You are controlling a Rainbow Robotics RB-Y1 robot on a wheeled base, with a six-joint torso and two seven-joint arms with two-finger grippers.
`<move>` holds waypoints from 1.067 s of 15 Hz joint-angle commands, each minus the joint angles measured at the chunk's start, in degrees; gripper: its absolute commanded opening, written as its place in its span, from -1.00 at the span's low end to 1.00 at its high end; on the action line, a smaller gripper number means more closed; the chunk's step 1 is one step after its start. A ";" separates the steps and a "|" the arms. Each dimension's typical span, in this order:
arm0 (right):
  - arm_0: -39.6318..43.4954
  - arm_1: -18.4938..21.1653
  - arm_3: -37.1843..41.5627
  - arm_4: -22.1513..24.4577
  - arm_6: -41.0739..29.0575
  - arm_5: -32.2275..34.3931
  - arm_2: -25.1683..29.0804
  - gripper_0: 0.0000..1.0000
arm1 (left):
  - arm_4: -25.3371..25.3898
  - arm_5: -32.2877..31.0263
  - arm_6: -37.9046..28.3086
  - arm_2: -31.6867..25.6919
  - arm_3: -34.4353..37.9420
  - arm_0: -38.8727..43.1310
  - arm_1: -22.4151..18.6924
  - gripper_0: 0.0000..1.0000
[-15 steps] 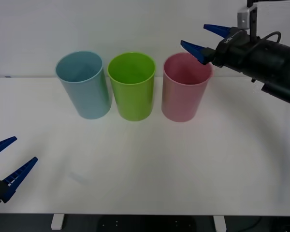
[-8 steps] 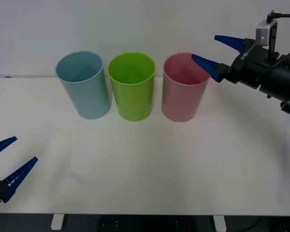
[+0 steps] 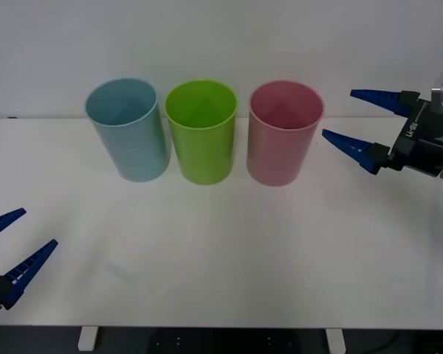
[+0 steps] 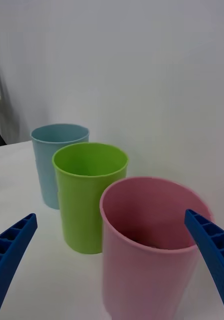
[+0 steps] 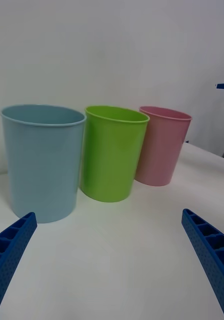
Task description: Grasp the object on the table and drop it into the matching bin: aluminum can to the light blue bin, PET bottle to the pink bin.
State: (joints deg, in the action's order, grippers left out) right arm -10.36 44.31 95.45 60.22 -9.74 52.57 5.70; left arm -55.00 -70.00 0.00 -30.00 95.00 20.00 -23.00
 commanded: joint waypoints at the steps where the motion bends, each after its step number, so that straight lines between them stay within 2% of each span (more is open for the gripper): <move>1: 5.26 -0.02 1.23 -0.72 5.43 2.10 2.57 1.00 | 0.00 0.00 0.00 0.00 0.00 0.00 0.00 1.00; 6: 13.79 -1.16 5.36 -1.51 6.84 3.68 6.17 1.00 | 0.00 0.00 0.00 0.00 0.00 0.00 0.00 1.00; 11: 17.39 -8.45 5.62 3.50 8.07 13.53 13.90 1.00 | 0.00 0.00 0.00 0.00 0.00 0.00 0.00 1.00; 16: 22.22 -11.09 5.62 3.32 7.98 14.58 15.22 1.00 | 0.00 0.00 0.00 0.00 0.00 0.00 0.00 1.00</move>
State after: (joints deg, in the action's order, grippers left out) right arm 11.08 33.48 101.03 63.79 -1.65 67.15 20.85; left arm -55.00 -70.00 0.00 -30.00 95.00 20.00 -23.00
